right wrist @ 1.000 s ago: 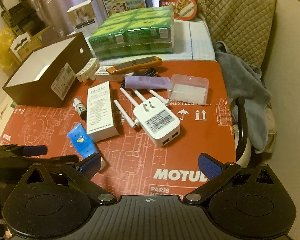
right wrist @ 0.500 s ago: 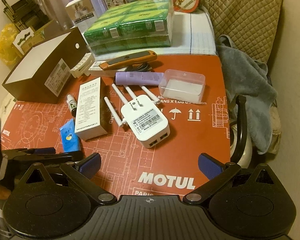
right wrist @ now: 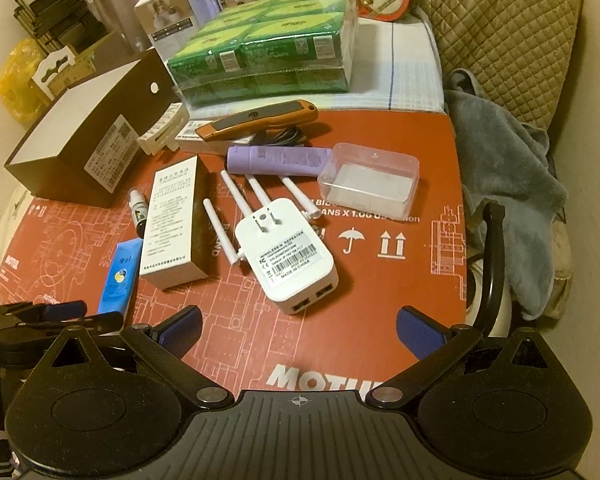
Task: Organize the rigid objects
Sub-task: 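Grasp the blue hand cream tube with the left gripper while the right gripper approaches the white leaflet, then lift the blue tube with the left gripper while the right gripper grasps the white leaflet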
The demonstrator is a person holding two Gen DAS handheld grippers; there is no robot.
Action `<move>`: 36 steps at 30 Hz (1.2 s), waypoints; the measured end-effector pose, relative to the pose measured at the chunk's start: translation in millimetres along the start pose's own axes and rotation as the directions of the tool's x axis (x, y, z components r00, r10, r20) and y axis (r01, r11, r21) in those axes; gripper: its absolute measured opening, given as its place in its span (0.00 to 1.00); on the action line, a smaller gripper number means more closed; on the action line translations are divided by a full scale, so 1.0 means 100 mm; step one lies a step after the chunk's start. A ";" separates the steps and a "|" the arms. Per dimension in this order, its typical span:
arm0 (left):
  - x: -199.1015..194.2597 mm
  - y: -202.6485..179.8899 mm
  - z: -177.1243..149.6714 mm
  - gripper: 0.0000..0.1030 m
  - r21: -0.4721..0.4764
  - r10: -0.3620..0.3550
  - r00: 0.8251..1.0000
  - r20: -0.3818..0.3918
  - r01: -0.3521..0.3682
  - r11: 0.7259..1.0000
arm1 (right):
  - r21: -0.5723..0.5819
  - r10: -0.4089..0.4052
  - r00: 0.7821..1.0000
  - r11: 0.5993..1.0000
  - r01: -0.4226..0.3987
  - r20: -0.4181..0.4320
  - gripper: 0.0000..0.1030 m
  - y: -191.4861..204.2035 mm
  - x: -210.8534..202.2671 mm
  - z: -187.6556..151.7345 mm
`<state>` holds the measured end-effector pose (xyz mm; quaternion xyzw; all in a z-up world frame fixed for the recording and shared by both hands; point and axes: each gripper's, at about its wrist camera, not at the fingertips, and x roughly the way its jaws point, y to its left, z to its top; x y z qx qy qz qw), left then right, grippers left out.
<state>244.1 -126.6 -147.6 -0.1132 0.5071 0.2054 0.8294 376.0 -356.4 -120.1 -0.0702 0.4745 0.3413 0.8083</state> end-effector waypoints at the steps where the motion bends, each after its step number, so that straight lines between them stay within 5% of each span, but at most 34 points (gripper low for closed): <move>1: 0.04 -0.01 0.02 0.54 0.003 0.006 1.000 -0.007 -0.006 1.000 | -0.002 0.001 1.000 1.000 -0.001 0.000 0.98 0.00 0.01 0.01; 10: 0.21 0.03 0.13 0.39 -0.019 -0.008 1.000 -0.006 0.008 1.000 | -0.022 0.011 1.000 1.000 -0.011 0.005 0.98 -0.06 0.09 0.11; 24: 0.02 0.25 0.05 0.35 -0.067 0.043 0.998 0.035 -0.040 0.997 | -0.105 0.081 0.997 0.991 -0.080 0.007 0.97 0.07 0.31 0.33; 36: -0.13 0.49 0.17 0.35 -0.143 0.119 0.989 0.084 -0.106 0.984 | -0.248 0.194 0.980 0.948 -0.198 -0.038 0.71 0.68 0.73 0.56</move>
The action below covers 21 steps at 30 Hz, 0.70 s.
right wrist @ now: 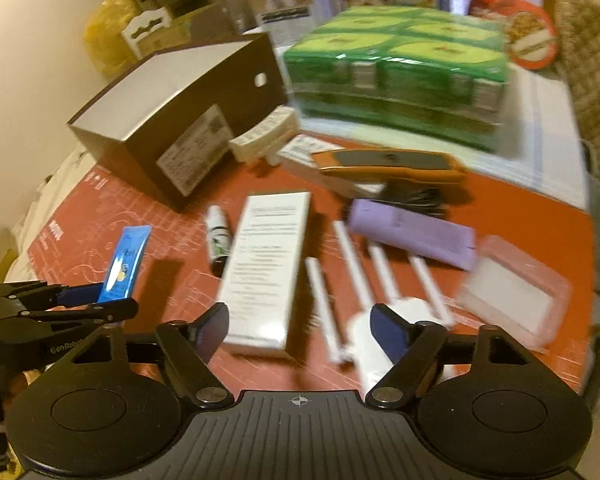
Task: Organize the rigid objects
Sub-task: 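Lift the blue tube with the left gripper while the right gripper grasps the white leaflet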
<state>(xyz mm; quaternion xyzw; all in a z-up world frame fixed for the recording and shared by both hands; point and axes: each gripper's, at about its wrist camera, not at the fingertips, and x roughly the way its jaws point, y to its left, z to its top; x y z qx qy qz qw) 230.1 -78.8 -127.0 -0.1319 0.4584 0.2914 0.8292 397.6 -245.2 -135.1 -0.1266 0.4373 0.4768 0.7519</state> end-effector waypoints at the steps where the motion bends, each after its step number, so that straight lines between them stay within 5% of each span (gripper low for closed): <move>1: 0.00 0.01 0.01 0.35 -0.004 0.003 1.000 0.002 -0.003 1.000 | -0.005 0.009 1.000 1.000 -0.009 -0.009 0.71 0.04 0.06 0.03; 21: -0.06 0.13 0.08 0.35 -0.047 0.020 1.000 0.023 -0.019 0.999 | -0.074 -0.119 0.990 0.991 0.113 -0.079 0.58 0.40 0.83 0.25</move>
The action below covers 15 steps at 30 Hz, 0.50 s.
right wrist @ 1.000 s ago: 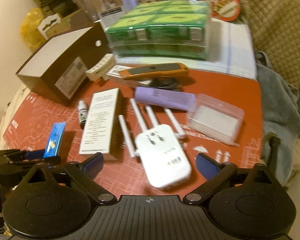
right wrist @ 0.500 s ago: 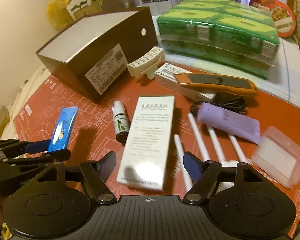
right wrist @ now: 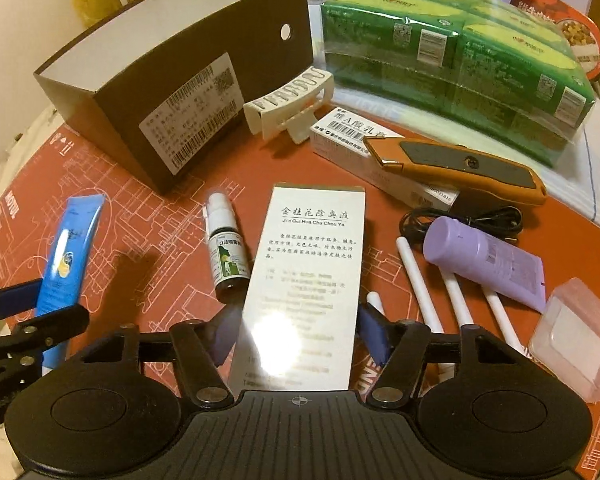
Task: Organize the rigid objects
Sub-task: 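Lift the blue tube with the left gripper while the right gripper grasps the white leaflet, then carry the blue tube and leaflet into the brown box and release both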
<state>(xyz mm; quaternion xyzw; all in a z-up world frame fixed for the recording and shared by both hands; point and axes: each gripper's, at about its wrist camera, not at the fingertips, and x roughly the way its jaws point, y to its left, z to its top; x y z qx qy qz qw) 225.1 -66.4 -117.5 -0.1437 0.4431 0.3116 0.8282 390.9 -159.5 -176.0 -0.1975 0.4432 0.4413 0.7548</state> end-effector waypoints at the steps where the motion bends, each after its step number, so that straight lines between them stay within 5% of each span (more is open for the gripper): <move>1: 0.00 0.00 0.00 0.35 -0.001 0.000 1.000 0.002 0.000 1.000 | -0.004 -0.001 1.000 1.000 0.001 0.003 0.58 0.00 0.00 -0.01; 15: -0.22 -0.01 0.11 0.35 0.015 -0.029 0.998 0.054 0.029 0.999 | 0.089 0.062 0.992 0.993 -0.072 0.112 0.56 -0.06 -0.54 -0.04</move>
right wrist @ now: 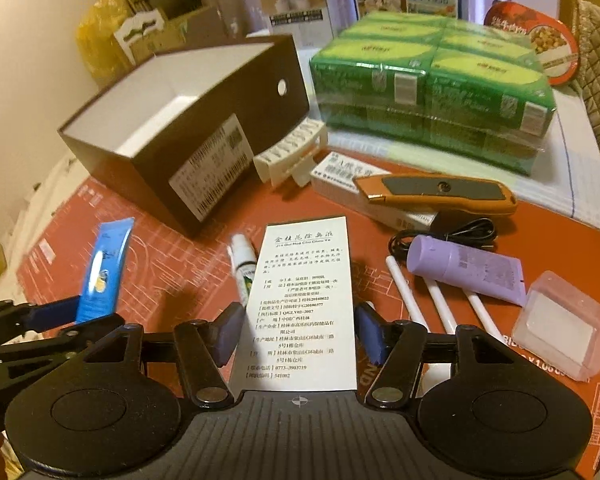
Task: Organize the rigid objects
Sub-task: 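Carry the blue tube and leaflet into the brown box and release both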
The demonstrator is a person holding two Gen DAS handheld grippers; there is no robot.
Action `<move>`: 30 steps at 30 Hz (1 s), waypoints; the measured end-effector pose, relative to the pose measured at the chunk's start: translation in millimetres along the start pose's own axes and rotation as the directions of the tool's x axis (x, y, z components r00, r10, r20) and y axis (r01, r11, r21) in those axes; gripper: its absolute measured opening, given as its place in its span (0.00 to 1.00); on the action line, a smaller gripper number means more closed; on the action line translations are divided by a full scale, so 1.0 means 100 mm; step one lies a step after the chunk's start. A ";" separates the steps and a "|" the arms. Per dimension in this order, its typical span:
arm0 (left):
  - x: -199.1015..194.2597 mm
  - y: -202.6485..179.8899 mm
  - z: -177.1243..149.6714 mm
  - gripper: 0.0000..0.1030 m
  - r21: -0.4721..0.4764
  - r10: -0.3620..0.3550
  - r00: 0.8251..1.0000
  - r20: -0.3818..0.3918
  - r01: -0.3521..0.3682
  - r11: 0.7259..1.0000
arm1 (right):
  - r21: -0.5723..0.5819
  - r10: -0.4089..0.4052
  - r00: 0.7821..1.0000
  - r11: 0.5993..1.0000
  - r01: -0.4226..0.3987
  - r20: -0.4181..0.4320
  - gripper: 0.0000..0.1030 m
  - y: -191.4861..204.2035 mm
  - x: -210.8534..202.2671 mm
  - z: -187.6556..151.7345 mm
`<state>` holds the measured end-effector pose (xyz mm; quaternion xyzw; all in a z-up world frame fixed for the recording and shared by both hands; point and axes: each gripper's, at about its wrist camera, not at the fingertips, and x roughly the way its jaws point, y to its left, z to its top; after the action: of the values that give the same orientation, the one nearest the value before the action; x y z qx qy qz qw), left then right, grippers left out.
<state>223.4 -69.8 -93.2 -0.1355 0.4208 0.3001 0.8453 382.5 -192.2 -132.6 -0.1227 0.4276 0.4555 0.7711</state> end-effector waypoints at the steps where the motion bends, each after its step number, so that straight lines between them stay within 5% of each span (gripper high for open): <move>1: -0.02 0.00 0.02 0.35 0.003 -0.005 1.000 0.005 0.005 1.000 | 0.008 0.003 1.000 1.000 -0.003 0.007 0.56 0.01 -0.04 0.00; 17: -0.24 0.39 0.82 0.35 0.158 -0.171 0.980 0.098 0.155 0.975 | 0.151 -0.034 0.983 0.989 0.006 0.182 0.56 0.49 -0.44 0.43; 30: 0.20 1.25 1.74 0.35 0.269 -0.239 0.964 0.116 0.201 0.942 | 0.235 -0.074 0.958 0.972 0.006 0.278 0.56 1.31 -0.03 1.27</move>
<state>264.4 119.7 -0.6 -0.0495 0.3745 0.1563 0.9126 345.6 -48.0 -27.6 0.0262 0.3596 0.3996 0.8428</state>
